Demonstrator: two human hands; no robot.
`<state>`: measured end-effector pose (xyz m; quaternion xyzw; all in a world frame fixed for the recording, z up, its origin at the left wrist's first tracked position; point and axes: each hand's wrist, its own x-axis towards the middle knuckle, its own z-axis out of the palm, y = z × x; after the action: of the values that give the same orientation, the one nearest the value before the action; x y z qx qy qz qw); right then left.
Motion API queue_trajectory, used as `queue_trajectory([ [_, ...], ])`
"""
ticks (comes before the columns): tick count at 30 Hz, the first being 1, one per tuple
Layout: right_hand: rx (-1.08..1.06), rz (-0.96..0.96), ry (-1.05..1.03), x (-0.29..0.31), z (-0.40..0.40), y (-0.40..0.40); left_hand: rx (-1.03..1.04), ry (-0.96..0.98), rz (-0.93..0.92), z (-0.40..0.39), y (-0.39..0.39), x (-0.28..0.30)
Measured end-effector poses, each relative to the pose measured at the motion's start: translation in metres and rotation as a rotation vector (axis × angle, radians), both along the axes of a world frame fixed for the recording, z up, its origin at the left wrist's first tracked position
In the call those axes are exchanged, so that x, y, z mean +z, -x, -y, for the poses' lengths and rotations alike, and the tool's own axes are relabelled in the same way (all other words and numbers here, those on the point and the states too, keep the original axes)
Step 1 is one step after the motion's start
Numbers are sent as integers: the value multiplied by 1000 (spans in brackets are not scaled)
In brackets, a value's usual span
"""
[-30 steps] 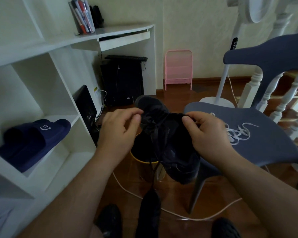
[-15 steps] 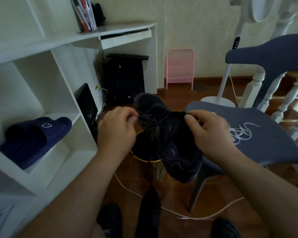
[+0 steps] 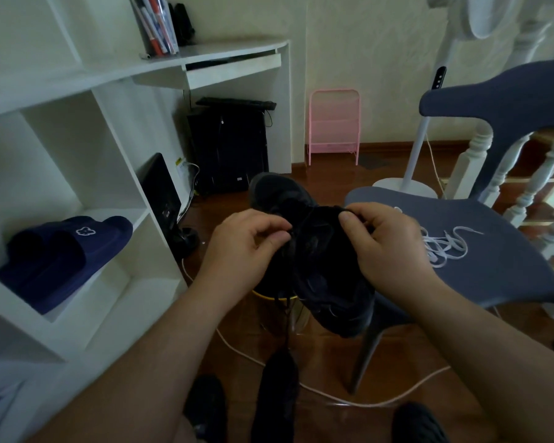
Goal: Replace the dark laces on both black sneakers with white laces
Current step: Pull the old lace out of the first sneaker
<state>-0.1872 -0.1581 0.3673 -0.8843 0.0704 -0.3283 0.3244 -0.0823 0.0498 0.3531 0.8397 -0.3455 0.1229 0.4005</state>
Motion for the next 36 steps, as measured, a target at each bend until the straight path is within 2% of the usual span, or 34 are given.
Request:
queue_trajectory([
  [3,15,4,13,-1,0,1,32,14,-52,4,-1,-2],
  [6,16,-6,44,-2,-1,1,81,-63,-10,5,-2,0],
  [10,-8,9,-78,2,5,1,376,-5,-81,-10,-17,7],
  [12,-28,14,-135,5,8,2,446,-99,-182,-28,-32,0],
  [14,-32,10,-157,6,8,3,433,-253,-345,-42,-42,-9],
  [16,-29,1,-156,7,6,4,381,-284,-412,-42,-41,-13],
  [20,-62,-21,-92,4,-2,2,120,80,-375,-13,-3,5],
  [21,-66,-18,-85,3,-4,1,39,113,-384,-6,7,8],
  [23,-70,-15,-80,2,-7,0,-38,59,-374,5,21,6],
  [25,-62,-4,-80,2,-9,-1,3,7,-342,11,26,1],
  [28,-42,30,-95,2,-6,0,126,55,-308,10,18,-1],
  [30,-45,59,-177,0,-1,0,222,46,-281,3,6,0],
  [32,-67,64,-402,-2,1,-3,253,110,-257,-2,-1,4],
  [35,24,7,-768,-5,-2,-9,260,246,-169,-3,3,8],
  [36,50,-38,-756,-7,-1,-11,249,267,-148,-2,5,8],
])
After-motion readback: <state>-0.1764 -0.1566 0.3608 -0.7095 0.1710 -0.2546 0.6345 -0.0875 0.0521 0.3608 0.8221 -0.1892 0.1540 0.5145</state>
